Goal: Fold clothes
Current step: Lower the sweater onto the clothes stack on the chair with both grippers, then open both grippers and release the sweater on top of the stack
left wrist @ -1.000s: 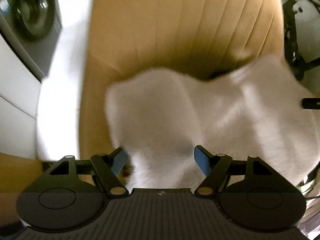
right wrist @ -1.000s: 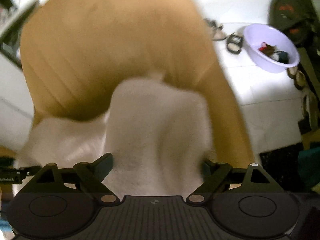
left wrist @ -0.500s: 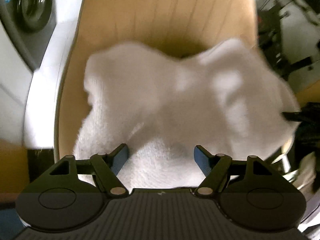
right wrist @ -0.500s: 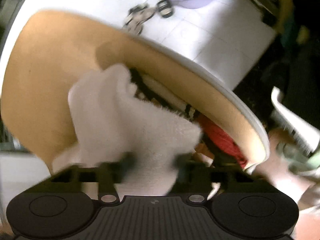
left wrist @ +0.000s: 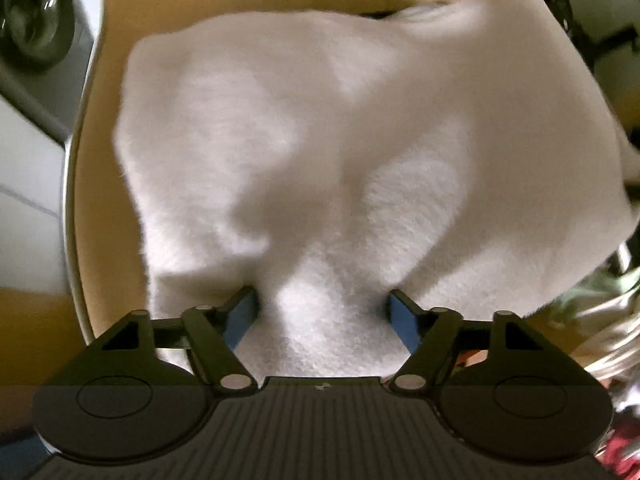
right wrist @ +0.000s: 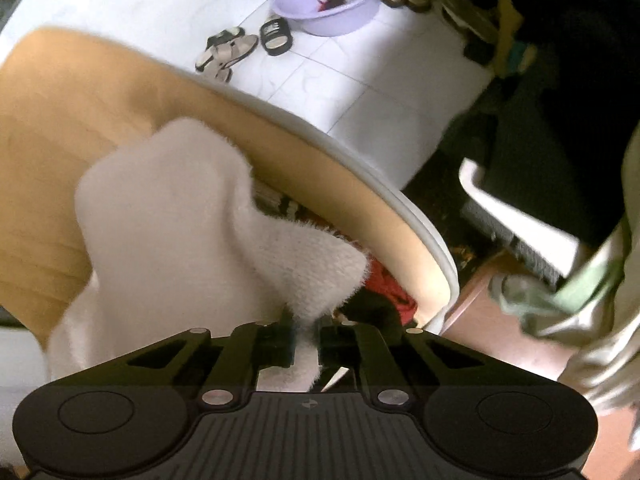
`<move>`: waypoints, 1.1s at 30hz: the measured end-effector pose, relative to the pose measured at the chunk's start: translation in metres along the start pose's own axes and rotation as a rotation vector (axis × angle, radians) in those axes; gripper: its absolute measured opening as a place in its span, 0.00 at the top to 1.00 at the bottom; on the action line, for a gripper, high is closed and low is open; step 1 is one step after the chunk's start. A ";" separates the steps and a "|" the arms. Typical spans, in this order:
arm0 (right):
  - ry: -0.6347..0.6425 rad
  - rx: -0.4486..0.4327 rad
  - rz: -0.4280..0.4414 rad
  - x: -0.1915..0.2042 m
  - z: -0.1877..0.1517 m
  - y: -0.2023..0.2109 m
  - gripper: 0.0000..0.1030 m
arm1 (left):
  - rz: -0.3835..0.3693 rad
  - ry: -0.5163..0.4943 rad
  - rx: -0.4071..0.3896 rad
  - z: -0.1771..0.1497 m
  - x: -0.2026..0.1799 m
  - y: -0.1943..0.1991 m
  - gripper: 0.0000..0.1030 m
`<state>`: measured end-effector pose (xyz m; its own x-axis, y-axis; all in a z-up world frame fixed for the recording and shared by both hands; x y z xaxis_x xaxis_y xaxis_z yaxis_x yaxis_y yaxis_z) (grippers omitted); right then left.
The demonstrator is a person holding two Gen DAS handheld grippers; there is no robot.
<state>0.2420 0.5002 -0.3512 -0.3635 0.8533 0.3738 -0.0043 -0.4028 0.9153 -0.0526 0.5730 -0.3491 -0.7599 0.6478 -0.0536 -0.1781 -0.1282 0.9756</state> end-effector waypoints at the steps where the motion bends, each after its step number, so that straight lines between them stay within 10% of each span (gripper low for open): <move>1: 0.038 -0.004 -0.022 0.006 -0.001 0.002 0.81 | -0.003 0.013 -0.007 0.001 0.000 0.005 0.25; 4: 0.141 -0.069 -0.077 0.023 -0.003 0.026 0.53 | -0.044 0.091 -0.040 0.004 0.009 0.027 0.25; 11: 0.477 -0.214 -0.017 0.105 -0.013 0.073 0.32 | -0.103 0.188 -0.228 0.038 0.038 0.084 0.26; 17: 0.692 -0.123 -0.029 0.149 -0.009 0.006 0.54 | -0.110 0.104 -0.179 0.059 0.027 0.042 0.26; 33: 0.913 0.007 -0.128 0.176 0.006 -0.105 0.33 | -0.040 0.262 -0.089 0.015 0.048 0.013 0.22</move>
<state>0.1843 0.6950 -0.3802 -0.9547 0.2973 0.0089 -0.0905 -0.3190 0.9434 -0.0818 0.6138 -0.3353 -0.8850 0.4388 -0.1557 -0.2560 -0.1793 0.9499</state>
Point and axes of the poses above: each gripper's, at about its wrist camera, not at the fingertips, and y roughly against the way its jaws point, x to its left, z to its top, the point moved 9 cm from there along -y, roughly the way its jaws point, and after that the axes turned 2 degrees about -y, right-handed, at the moved point
